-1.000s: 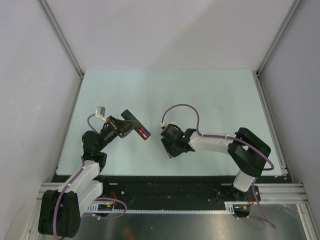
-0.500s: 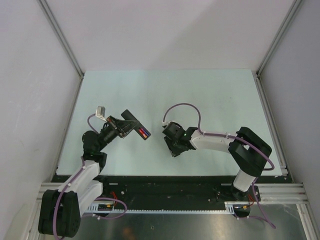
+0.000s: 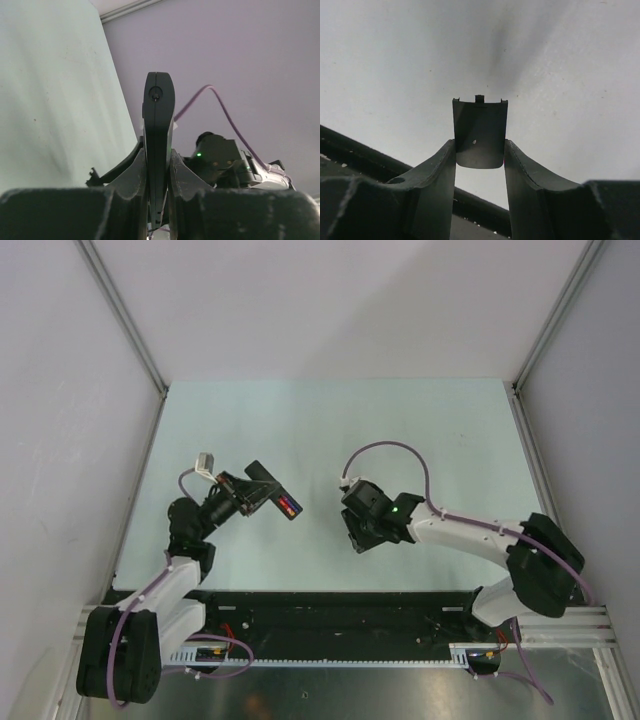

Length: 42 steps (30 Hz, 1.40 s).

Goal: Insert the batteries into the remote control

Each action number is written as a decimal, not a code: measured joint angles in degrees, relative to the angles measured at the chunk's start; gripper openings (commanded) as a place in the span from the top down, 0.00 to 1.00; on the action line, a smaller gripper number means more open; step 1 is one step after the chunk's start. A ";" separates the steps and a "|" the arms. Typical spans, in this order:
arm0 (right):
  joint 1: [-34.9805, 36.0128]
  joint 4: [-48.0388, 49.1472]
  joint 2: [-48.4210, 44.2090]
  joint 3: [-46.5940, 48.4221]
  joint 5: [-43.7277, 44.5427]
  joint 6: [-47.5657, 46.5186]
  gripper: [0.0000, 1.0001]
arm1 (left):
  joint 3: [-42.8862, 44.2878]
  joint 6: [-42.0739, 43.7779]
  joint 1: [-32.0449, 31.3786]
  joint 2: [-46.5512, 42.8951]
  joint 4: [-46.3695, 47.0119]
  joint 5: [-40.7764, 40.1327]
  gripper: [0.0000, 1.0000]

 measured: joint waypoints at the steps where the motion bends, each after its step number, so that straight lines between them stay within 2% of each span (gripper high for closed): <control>1: -0.04 -0.42 -1.03 0.00 0.02 0.04 0.76 | 0.00 0.07 -0.02 0.39 0.02 0.00 1.00; 6: -0.26 -3.91 -5.31 0.74 0.96 0.17 0.76 | 0.17 0.96 -1.25 3.06 0.00 -0.92 1.00; 19: -0.07 -13.00 -14.03 11.23 3.85 0.07 0.75 | 8.11 4.70 -12.48 16.24 -0.26 -6.38 1.00; 34: 0.02 -15.96 -14.10 14.43 3.39 -0.98 0.75 | 16.11 5.88 -22.16 28.15 0.90 -9.55 1.00; 42: -0.11 -15.10 -11.65 17.18 2.01 -1.55 0.75 | 16.81 4.83 -24.04 31.43 4.13 -9.53 1.00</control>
